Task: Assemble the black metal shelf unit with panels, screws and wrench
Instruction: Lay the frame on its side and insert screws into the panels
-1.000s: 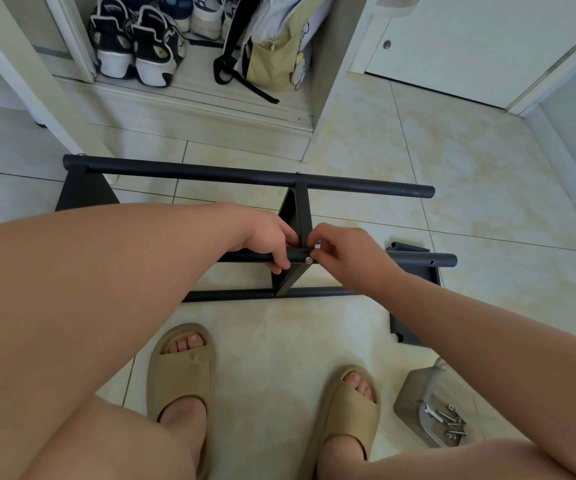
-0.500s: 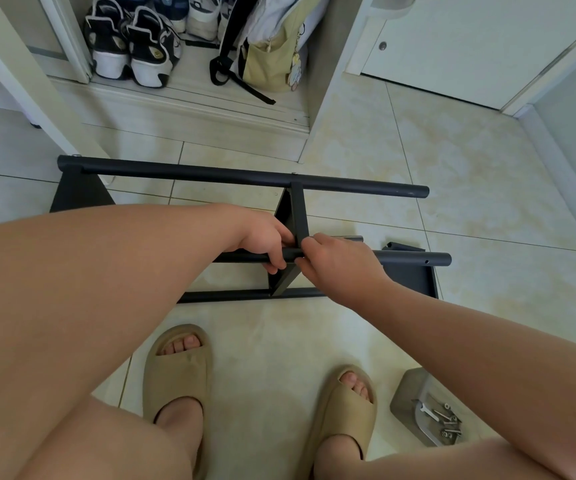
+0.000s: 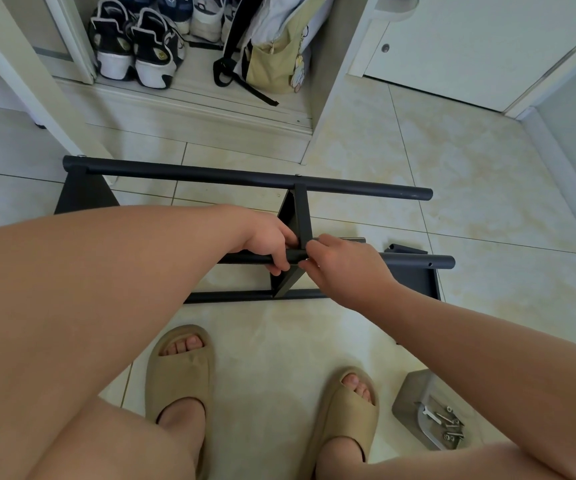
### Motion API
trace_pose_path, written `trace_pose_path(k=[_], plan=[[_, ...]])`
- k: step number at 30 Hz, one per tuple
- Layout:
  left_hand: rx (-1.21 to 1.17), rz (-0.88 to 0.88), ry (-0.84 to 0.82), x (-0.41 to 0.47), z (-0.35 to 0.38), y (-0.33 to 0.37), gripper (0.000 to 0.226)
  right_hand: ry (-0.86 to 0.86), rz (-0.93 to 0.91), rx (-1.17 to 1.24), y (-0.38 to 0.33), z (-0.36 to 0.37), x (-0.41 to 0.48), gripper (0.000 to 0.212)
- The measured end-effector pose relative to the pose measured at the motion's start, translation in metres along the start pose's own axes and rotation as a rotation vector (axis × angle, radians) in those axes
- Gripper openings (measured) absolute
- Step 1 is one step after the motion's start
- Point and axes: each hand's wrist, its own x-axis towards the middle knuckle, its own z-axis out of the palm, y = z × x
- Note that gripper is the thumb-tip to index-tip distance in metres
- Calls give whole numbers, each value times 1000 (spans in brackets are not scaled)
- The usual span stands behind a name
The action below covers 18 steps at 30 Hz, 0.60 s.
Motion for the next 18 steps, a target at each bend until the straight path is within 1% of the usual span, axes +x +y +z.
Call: trace_pose_path(k=[1,2,4,6,8,11,13,15,18], plan=[[1,-4,3,0,0,0,44,9,-37,30,0,-1,-1,14],[-1,-8,10,0,0,0,48,11,-70,44,0,-3,-1,14],[-5,-24,27,1,0,0,60,19,-121,31,0,-2,1,24],[-9,-32,36,2,1,0,65,25,-136,3,0,1,1,28],[-16,-26,33,3,0,-1,60,54,-113,3,-1,3,2,28],[-21,-18,17,0,0,0,46,147,-73,19,0,4,4,30],[-19,-14,-1,-2,0,1,43,166,-73,57,3,4,2,27],[-6,-18,-2,-3,0,2,45,120,-111,73,5,4,-1,25],[2,-28,19,-4,0,2,53,74,-148,19,6,5,-2,33]])
